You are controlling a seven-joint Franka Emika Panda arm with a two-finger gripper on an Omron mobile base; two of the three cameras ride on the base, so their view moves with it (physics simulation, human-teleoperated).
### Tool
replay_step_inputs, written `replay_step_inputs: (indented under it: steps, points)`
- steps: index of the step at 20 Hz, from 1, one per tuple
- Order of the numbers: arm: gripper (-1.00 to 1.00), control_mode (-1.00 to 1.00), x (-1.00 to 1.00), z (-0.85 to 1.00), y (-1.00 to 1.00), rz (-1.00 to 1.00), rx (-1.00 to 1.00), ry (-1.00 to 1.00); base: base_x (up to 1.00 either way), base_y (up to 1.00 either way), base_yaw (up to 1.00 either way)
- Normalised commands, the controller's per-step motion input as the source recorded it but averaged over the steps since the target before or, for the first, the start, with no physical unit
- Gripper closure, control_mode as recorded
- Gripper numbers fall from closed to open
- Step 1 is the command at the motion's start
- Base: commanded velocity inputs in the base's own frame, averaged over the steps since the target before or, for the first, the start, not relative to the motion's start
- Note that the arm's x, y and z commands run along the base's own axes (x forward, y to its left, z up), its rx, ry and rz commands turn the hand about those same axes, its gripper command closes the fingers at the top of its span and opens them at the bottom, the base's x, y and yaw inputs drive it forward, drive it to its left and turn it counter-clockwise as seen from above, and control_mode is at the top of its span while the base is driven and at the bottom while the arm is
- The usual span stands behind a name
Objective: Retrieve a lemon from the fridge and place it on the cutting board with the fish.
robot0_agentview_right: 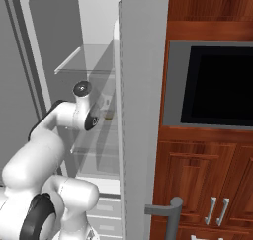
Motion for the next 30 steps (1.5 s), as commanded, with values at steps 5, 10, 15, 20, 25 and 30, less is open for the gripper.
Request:
replay_step_inputs:
  steps: [5,10,15,20,25,30]
  points:
    - [-1.00,-1.00,0.23,0.00,0.00,0.00,0.00,0.00,0.00,0.00,0.00]
    - [-1.00,-1.00,0.18,-0.01,0.00,0.00,0.00,0.01,0.00,0.00,0.00]
    - [-1.00,-1.00,0.10,-0.10,0.00,0.00,0.00,0.00,0.00,0.00,0.00]
    - [-1.00,-1.00,0.11,-0.11,0.00,0.00,0.00,0.00,0.00,0.00,0.00]
    - [-1.00,-1.00,0.10,-0.10,0.00,0.00,0.00,0.01,0.00,0.00,0.00]
    - [-1.00,-1.00,0.12,-0.08,0.00,0.00,0.00,0.01,0.00,0.00,0.00]
